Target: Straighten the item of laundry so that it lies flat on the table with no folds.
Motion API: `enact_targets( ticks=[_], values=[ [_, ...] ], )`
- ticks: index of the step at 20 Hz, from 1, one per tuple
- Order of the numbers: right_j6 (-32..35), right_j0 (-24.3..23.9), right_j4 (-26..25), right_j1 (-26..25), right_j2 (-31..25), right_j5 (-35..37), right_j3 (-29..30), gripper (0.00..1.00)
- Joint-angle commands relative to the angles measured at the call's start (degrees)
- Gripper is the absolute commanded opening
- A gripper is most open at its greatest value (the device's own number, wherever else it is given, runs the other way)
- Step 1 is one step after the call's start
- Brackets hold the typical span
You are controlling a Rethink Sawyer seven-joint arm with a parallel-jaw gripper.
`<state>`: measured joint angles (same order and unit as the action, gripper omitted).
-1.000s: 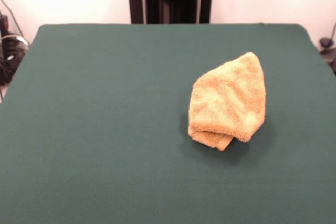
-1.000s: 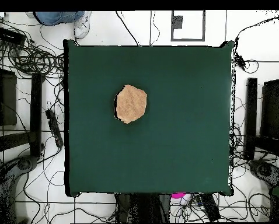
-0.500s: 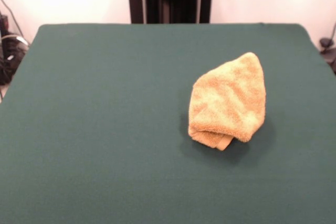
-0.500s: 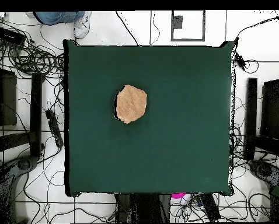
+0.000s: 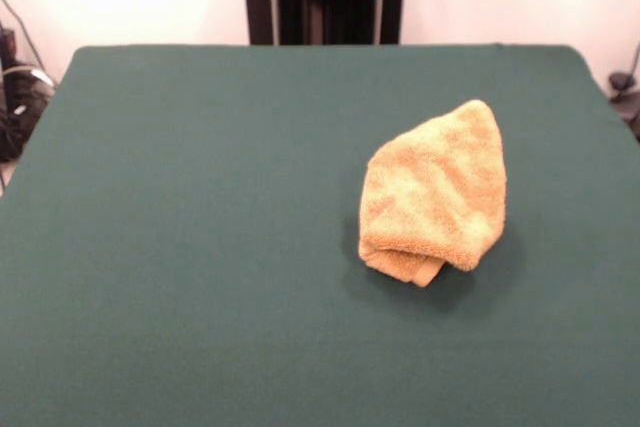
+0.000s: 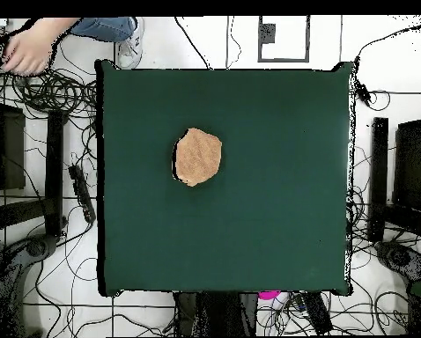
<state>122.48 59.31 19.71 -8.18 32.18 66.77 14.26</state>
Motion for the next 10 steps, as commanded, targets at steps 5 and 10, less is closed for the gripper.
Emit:
enact_targets(
  ticks=[5, 10],
  values=[
    [14.0, 5.5, 5.4, 2.3, -0.5, 5.2, -1.0, 1.0],
    [11.4, 5.8, 1.7, 6.8, -4.1, 0.0, 8.2, 1.0]
  ],
)
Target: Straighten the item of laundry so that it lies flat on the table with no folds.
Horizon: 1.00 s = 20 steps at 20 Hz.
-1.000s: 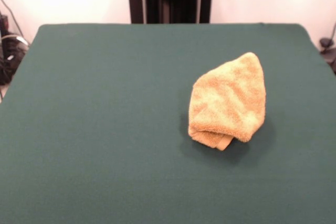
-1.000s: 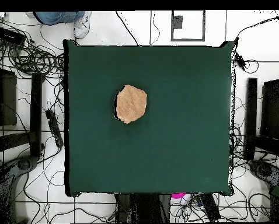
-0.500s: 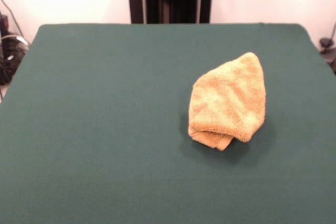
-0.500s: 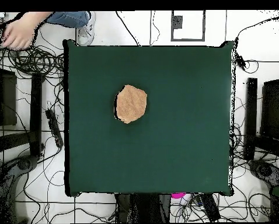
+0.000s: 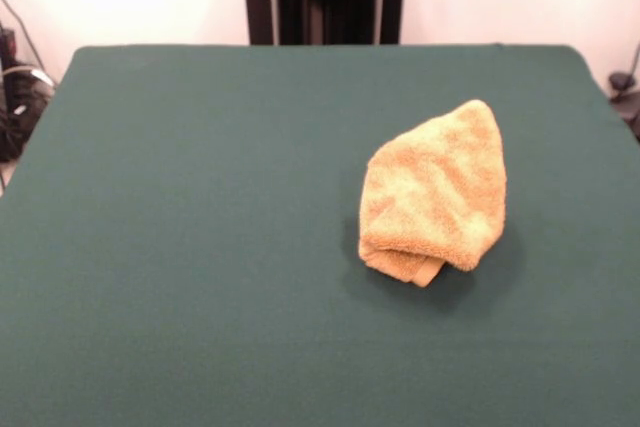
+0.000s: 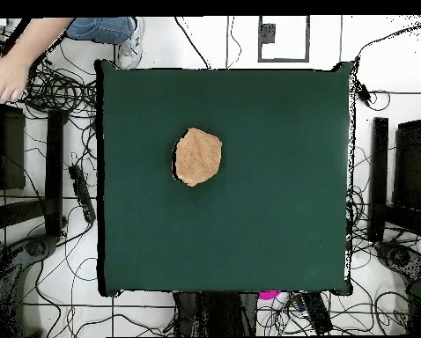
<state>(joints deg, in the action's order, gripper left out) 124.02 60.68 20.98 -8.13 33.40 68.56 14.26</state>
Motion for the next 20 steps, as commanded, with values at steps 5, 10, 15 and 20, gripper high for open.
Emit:
enact_targets(
  ticks=[5, 10, 15, 20],
  values=[
    [5.9, 5.7, -2.1, 15.9, -10.3, -9.5, 25.6, 1.0],
    [5.1, 5.8, -2.5, 23.0, -10.2, -11.2, 34.4, 1.0],
    [1.6, 4.1, -2.3, 26.0, -12.0, -13.4, 40.3, 1.0],
    [-1.6, 2.5, -3.8, 27.4, -13.1, -16.5, 43.8, 1.0]
  ],
)
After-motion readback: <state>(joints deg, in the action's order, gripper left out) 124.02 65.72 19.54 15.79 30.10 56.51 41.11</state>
